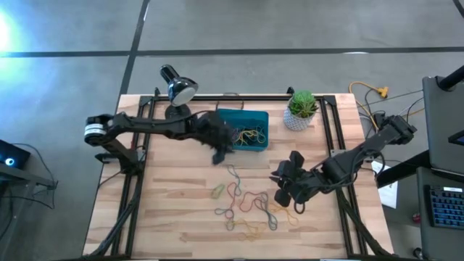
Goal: Pick and place rubber bands into bin
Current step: Put the green rubber band into the blue bin
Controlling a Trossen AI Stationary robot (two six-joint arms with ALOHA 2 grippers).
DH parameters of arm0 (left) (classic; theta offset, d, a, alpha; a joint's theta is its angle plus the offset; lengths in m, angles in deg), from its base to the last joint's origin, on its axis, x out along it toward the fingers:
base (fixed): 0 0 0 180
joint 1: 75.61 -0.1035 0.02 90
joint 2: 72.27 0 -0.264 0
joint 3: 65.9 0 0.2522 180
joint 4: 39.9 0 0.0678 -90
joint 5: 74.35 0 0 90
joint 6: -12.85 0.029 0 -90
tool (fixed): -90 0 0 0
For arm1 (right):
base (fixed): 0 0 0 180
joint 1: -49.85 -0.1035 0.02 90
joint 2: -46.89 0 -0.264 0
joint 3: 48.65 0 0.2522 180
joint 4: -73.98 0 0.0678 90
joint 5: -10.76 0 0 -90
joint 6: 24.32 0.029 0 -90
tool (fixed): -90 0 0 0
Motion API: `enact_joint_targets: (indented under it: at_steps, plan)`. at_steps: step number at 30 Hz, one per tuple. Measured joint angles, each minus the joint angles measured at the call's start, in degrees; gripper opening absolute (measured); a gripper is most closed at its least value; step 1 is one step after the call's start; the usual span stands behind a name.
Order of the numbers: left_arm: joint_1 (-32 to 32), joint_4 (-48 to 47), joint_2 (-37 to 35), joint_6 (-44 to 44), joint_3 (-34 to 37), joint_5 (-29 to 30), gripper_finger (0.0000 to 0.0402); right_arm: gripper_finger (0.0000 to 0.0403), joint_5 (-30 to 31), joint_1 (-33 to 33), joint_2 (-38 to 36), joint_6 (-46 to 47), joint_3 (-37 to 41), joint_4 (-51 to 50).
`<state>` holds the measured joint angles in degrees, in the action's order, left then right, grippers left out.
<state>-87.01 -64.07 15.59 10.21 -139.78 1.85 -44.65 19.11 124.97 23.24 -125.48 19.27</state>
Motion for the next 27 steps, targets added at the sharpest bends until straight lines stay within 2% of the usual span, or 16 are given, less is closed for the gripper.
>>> enact_joint_targets:
  at_steps: [3,8,11,16,20,27]
  plan:
    - [2.3,-4.8,-1.7,1.8,1.4,-7.0,0.0134,0.0065,-0.1,0.0,0.0,2.5,2.1,0.4]
    - [7.1,-13.8,-4.1,6.6,4.0,-8.1,0.0134,0.0064,-0.4,0.0,0.0,3.0,6.0,5.5]
    - [9.1,-12.2,-5.0,7.4,6.8,-7.6,0.0134,0.0061,-0.5,0.1,0.0,1.9,8.0,8.5]
    - [11.7,-5.5,-4.1,7.5,10.7,-3.2,0.0134,0.0059,-0.5,0.2,0.0,0.9,10.0,11.4]
    - [13.1,0.0,-1.7,7.4,12.1,-3.0,0.0134,0.0063,-0.5,0.2,0.0,0.4,10.2,11.4]
    - [14.0,2.5,3.2,6.5,12.8,-2.8,0.0134,0.0060,-0.5,0.2,0.0,0.4,10.1,11.9]
